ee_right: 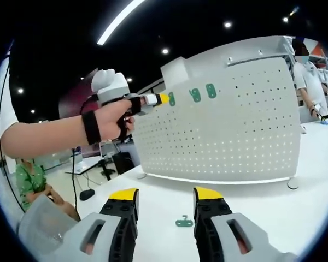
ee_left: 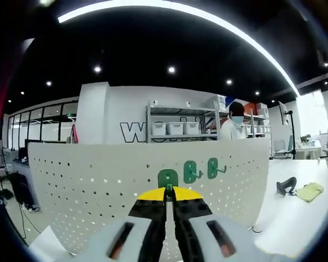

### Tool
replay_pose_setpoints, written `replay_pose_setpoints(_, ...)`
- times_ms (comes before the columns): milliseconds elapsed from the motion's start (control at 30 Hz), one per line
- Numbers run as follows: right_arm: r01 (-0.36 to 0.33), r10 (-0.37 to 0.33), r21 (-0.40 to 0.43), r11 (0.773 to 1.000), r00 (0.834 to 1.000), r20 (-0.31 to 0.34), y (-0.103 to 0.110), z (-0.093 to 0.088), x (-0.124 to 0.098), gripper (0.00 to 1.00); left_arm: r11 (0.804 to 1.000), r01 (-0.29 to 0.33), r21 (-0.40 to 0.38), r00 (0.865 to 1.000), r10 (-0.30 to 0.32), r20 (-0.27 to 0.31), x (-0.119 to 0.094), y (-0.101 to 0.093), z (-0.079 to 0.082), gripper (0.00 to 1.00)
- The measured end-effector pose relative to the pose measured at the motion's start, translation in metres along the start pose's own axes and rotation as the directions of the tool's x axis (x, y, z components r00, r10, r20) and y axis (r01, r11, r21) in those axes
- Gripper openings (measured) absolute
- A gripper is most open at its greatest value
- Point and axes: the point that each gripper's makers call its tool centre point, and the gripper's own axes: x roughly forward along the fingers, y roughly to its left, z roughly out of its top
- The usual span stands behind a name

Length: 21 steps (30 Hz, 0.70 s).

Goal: Insert the hook assembly into the mounting plate slot until the hook locks in place.

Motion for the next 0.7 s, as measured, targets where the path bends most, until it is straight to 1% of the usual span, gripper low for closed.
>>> replay_pose_setpoints(167, 0.004, -0.004, 0.004, 1.000, 1.000, -0.004, -0.002, -0.001, 0.000, 0.40, 1.000, -0.001, 0.010, 1.000, 0.001, 0.010, 0.004, -0.002, 0.003, 0.03)
replay_pose_setpoints(233, 0.008, -0.008, 0.003, 1.000, 1.000, -0.003, -0.003, 0.000, 0.000, 0.40, 1.000, 0.001, 0.002, 1.000, -0.001, 0.024, 0.007, -0.003, 0.006, 0.03)
replay_pose_setpoints(467, 0.023, -0.023, 0.006, 1.000, 1.000, -0.007, -0.008, -0.001, -0.004, 0.40, 1.000, -0.018, 0.002, 1.000, 0.018, 0.024, 0.018, -0.003, 0.009, 0.03)
replay_pose_setpoints(533, 0.027, -0.027, 0.024, 0.999, 1.000, -0.006, -0.010, -0.002, -0.006, 0.40, 1.000, -0.030, 0.000, 0.999, 0.030, 0.020, 0.021, -0.004, 0.008, 0.03)
replay_pose_setpoints(700, 0.037, -0.037, 0.027, 0.999, 0.999, -0.009, -0.013, -0.004, -0.007, 0.40, 0.999, -0.033, 0.012, 0.999, 0.033, 0.024, 0.028, -0.006, 0.010, 0.03)
